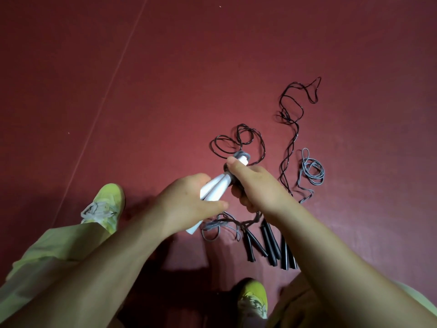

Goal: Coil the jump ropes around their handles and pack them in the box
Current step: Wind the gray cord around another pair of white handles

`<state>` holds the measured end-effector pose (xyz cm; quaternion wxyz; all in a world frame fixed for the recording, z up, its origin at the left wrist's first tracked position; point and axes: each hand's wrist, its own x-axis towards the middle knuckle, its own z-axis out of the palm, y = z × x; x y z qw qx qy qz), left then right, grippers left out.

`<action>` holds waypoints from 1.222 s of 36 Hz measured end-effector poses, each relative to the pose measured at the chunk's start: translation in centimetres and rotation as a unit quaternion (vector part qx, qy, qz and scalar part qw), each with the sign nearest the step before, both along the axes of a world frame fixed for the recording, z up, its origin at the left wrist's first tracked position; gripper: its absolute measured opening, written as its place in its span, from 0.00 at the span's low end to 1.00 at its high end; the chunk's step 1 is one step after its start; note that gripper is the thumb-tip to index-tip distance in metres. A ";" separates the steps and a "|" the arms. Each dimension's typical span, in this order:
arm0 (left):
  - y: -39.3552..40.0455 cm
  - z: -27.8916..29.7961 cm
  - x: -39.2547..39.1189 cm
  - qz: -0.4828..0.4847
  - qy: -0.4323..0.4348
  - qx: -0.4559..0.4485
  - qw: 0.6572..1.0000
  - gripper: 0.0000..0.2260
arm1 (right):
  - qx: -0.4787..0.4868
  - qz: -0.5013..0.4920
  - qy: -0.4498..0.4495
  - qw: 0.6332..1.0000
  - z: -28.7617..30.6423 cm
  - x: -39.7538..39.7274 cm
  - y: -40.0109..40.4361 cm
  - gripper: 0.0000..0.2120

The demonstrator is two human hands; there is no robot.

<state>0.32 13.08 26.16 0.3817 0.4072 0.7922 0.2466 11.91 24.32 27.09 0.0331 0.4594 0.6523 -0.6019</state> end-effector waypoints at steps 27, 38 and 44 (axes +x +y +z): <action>-0.3 0.8 0.2 0.061 -0.342 -0.052 0.936 0.15 | -0.099 0.003 0.061 0.993 0.3 0.0 0.4 0.19; 0.0 -1.3 -0.5 0.036 -0.091 -0.051 0.994 0.23 | 0.012 0.022 -0.045 0.999 0.0 0.2 0.3 0.30; -0.6 -1.2 -0.6 -0.001 0.068 -0.065 0.996 0.19 | -0.009 0.022 -0.051 0.998 -0.3 0.2 0.3 0.32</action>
